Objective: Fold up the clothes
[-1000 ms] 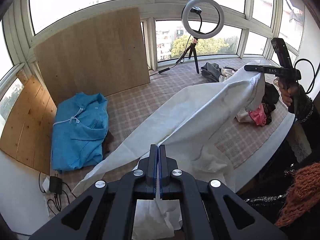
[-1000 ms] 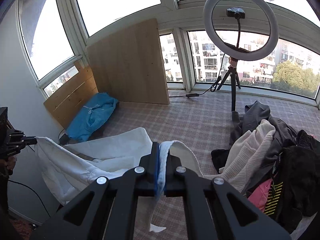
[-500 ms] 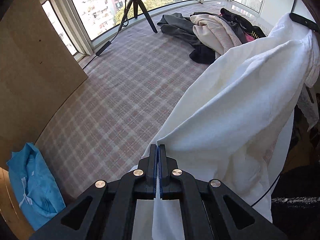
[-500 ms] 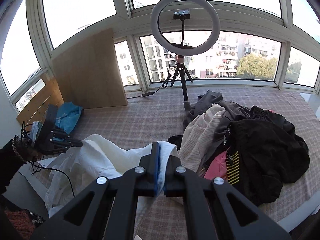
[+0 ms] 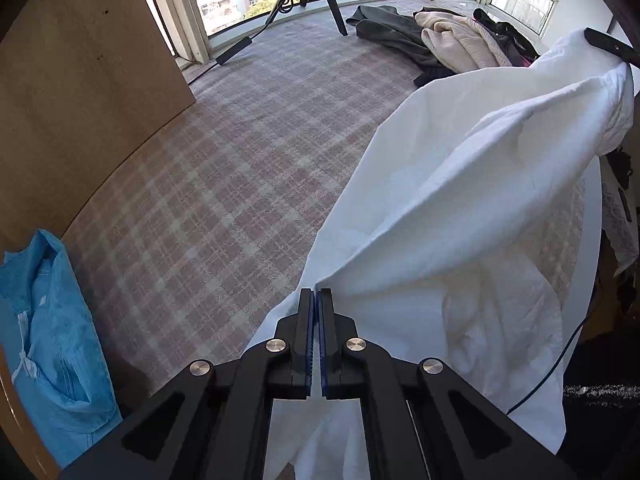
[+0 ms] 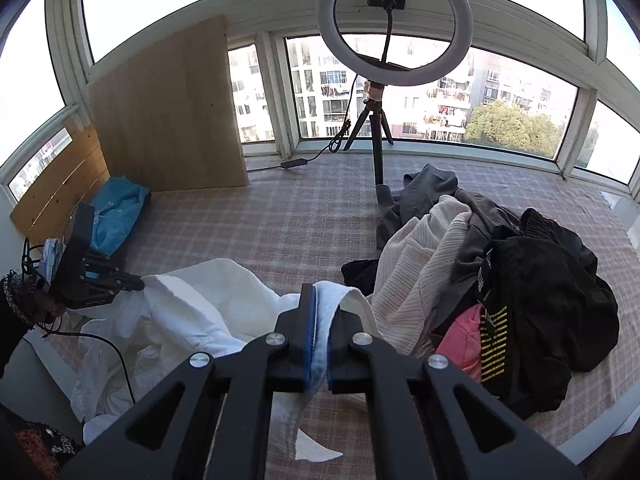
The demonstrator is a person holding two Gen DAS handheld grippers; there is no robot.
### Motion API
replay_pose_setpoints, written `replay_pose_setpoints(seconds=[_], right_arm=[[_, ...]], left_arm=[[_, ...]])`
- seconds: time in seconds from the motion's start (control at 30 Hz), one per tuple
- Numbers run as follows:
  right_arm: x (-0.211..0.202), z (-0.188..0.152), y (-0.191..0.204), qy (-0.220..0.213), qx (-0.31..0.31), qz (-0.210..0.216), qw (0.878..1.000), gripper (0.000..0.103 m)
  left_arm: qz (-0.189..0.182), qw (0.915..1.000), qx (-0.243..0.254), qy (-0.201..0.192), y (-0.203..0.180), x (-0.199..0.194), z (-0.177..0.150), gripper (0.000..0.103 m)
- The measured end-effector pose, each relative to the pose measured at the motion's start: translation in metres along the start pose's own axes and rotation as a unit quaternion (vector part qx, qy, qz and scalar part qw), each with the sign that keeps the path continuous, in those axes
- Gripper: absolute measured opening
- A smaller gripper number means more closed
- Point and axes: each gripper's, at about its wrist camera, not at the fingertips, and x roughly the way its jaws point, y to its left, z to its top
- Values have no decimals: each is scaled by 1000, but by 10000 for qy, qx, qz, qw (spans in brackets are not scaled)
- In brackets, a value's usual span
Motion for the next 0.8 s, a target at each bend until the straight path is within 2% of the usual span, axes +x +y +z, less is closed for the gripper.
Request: replay_pose_setpoints(seconds=[0.07,0.2,0.3,0.47,0.57,0.6,0.67,0.73,0.77,0.8], right_arm=[[15,-1,-7,154,77,-23,9998,3],[42,-4,-18,411,101,-139,9990,4],[52,-2,-22,440,110,-116,9989,4],[62,4,-25,453,47,-114,9989,4],[68,8,-27,485,28,-138,9987,4],[70,9,-27,492,27,-137,9987,4],[72,11,-28,495,27,-113,9987,4],[73,13,-28,494,1,-83,9987,4],[73,14,-27,494,-8,-74,9988,4],[73,15,-27,494,-19,-72,9987,4]], left_arm=[[-68,9999,-21,96,3,10,3,10],[-96,9996,-85,267,11,24,6,31],[-339,9986,-117,378,18,35,6,37],[-1011,9926,-365,557,33,49,8,35],[-1459,9862,-528,579,39,50,5,15],[-1520,9854,-500,573,38,48,4,15],[-1493,9860,-468,583,38,47,2,15],[-1440,9867,-480,575,41,47,1,23],[-1396,9875,-460,570,43,46,1,33],[-1351,9882,-439,565,44,46,1,38]])
